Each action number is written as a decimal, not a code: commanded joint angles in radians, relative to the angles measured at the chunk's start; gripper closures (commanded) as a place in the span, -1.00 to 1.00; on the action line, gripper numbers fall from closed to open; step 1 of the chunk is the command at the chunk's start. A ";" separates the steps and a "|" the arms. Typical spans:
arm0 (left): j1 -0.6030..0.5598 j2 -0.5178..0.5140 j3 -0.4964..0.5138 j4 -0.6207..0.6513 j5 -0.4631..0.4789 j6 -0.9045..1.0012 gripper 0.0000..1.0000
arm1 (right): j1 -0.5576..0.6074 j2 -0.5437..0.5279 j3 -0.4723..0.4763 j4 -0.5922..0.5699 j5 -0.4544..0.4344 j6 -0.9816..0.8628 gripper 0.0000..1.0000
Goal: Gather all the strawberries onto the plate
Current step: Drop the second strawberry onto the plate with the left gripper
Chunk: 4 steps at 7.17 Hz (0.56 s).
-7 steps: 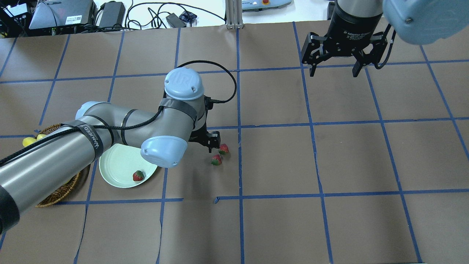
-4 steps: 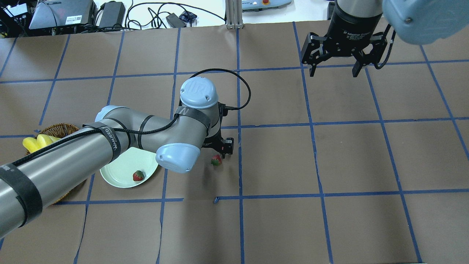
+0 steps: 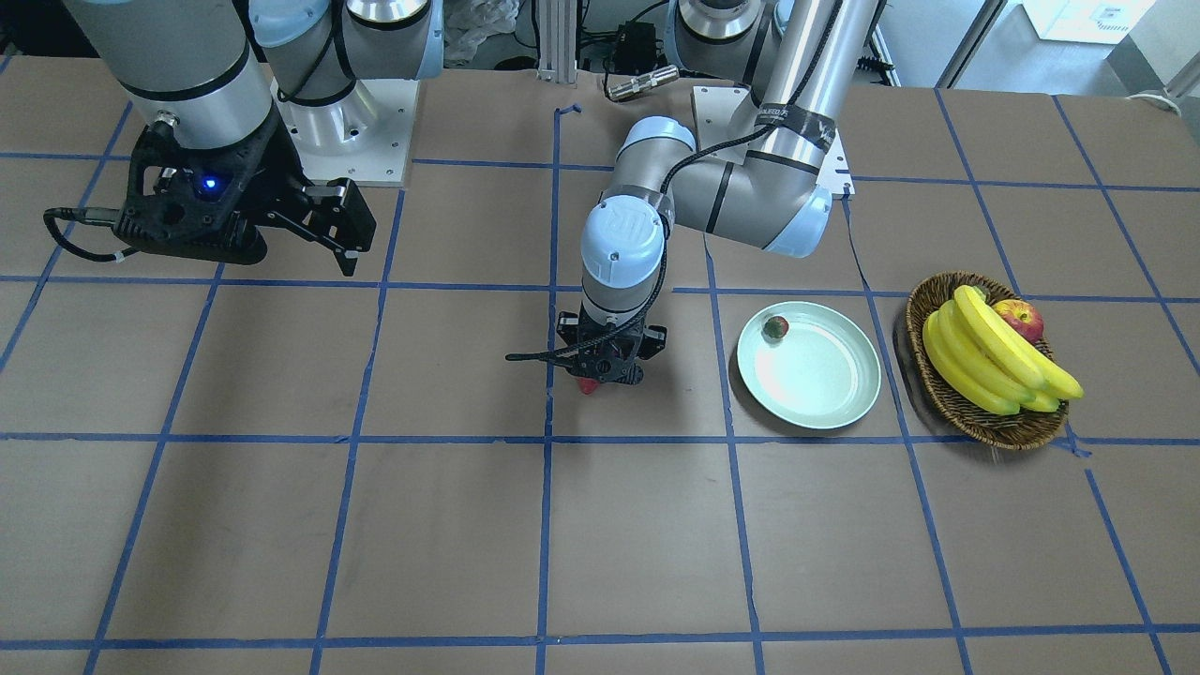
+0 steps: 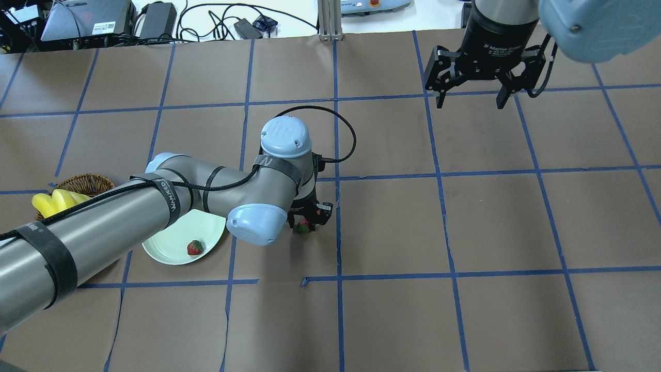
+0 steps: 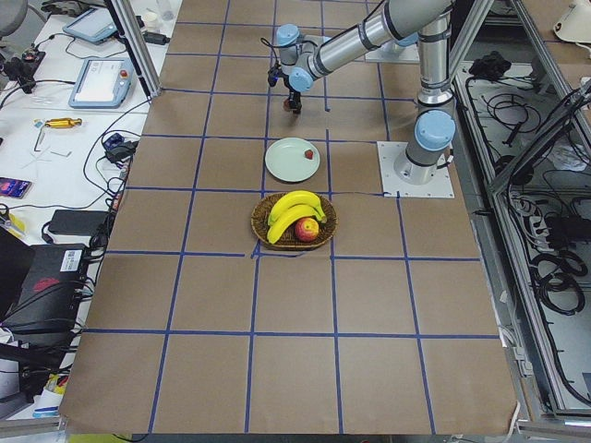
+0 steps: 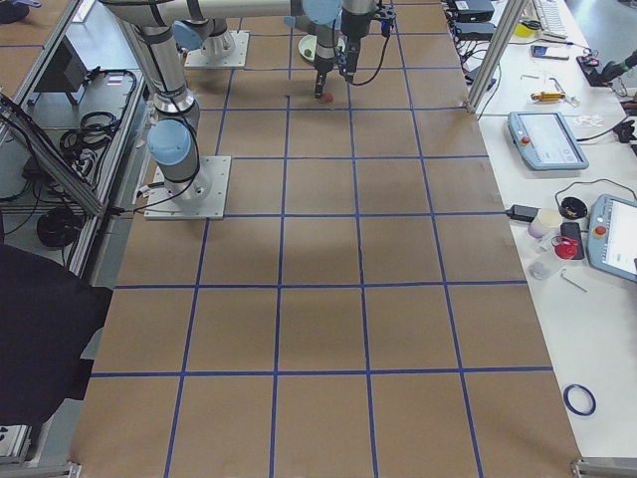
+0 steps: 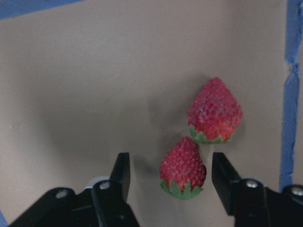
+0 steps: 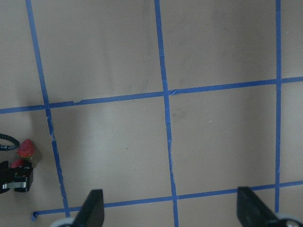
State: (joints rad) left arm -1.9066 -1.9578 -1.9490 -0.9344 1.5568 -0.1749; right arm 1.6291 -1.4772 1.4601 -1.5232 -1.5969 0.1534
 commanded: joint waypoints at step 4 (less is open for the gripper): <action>0.059 0.068 0.065 -0.112 0.116 0.054 0.78 | -0.002 0.001 -0.001 -0.002 -0.002 0.000 -1.00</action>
State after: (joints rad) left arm -1.8846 -1.9141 -1.9155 -0.9752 1.6045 -0.1396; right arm 1.6282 -1.4759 1.4589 -1.5246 -1.5982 0.1534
